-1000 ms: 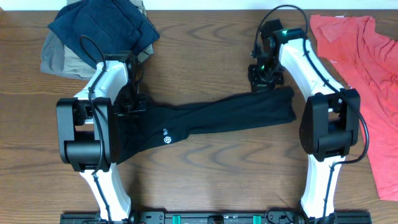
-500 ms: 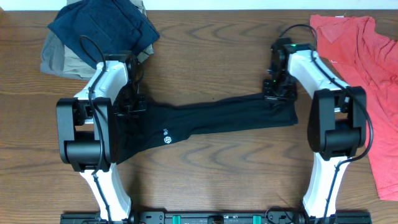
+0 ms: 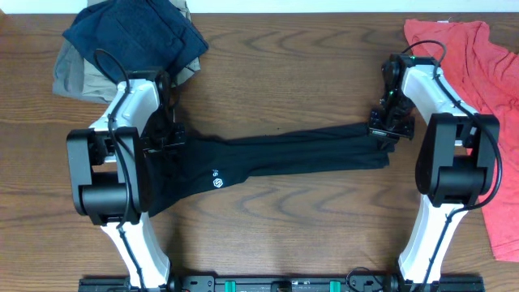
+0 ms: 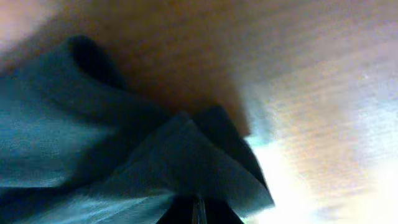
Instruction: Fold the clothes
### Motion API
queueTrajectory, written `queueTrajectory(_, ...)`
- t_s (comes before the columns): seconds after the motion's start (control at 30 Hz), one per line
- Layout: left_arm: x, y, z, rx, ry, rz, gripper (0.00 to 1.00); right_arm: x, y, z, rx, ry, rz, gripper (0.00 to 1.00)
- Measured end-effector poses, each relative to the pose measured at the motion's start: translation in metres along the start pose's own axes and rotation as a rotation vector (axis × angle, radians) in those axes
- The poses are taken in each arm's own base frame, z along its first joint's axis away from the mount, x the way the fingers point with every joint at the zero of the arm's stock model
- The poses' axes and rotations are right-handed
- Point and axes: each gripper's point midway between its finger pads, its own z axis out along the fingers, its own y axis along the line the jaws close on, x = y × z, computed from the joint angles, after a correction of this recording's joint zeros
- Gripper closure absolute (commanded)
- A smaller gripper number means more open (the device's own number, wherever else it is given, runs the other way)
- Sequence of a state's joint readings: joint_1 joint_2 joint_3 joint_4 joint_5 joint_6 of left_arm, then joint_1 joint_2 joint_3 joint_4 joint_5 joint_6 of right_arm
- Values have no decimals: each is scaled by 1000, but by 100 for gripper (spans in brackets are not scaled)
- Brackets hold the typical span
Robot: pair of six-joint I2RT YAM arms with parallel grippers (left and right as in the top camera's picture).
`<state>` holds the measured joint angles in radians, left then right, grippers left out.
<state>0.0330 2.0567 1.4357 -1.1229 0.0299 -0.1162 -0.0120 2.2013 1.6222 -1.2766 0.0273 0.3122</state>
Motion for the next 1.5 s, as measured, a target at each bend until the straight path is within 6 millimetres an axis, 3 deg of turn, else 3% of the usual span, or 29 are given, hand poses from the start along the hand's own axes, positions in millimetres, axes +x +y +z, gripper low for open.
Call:
queueTrajectory(0.1,4,3,-12,-3,-20,-2,94,3,-10,-2,50,9,20,99)
queueTrajectory(0.27,9,10,-47,7,-117,-15,93,0,-17,-12,91,-10,42,99)
queueTrajectory(0.3,10,10,-54,9,-140,-17,88,-1,-18,-15,93,-20,45,99)
queueTrajectory(0.37,12,11,-66,15,-176,-15,61,-1,-19,-20,93,-37,49,95)
queueTrajectory(0.43,14,12,-77,22,-212,-23,53,-1,-19,-33,82,-71,58,85)
queueTrajectory(0.5,16,12,-84,27,-235,-29,42,1,-20,-50,65,-119,66,51)
queueTrajectory(0.53,18,13,-87,28,-243,-30,33,2,-21,-59,56,-145,72,28)
queueTrajectory(0.57,19,13,-89,29,-245,-29,31,3,-22,-70,46,-175,72,16)
queueTrajectory(0.6,21,13,-90,29,-244,-31,31,4,-22,-80,35,-204,74,13)
queueTrajectory(0.77,23,14,-90,28,-236,-35,30,8,-17,-104,-18,-264,51,14)
queueTrajectory(0.93,25,3,-90,90,-225,-27,32,9,10,-104,-91,-272,-21,34)
queueTrajectory(1.03,23,-17,-93,193,-232,-2,46,9,35,-103,-134,-294,-77,48)
queueTrajectory(1.13,25,-40,-95,267,-231,56,72,15,62,-97,-153,-304,-144,60)
queueTrajectory(1.2,31,-58,-93,294,-222,113,87,20,77,-92,-161,-308,-186,62)
queueTrajectory(1.37,43,-100,-78,318,-220,247,92,29,113,-76,-175,-333,-271,68)
queueTrajectory(1.5,54,-135,-58,328,-228,319,94,39,130,-62,-191,-325,-295,71)
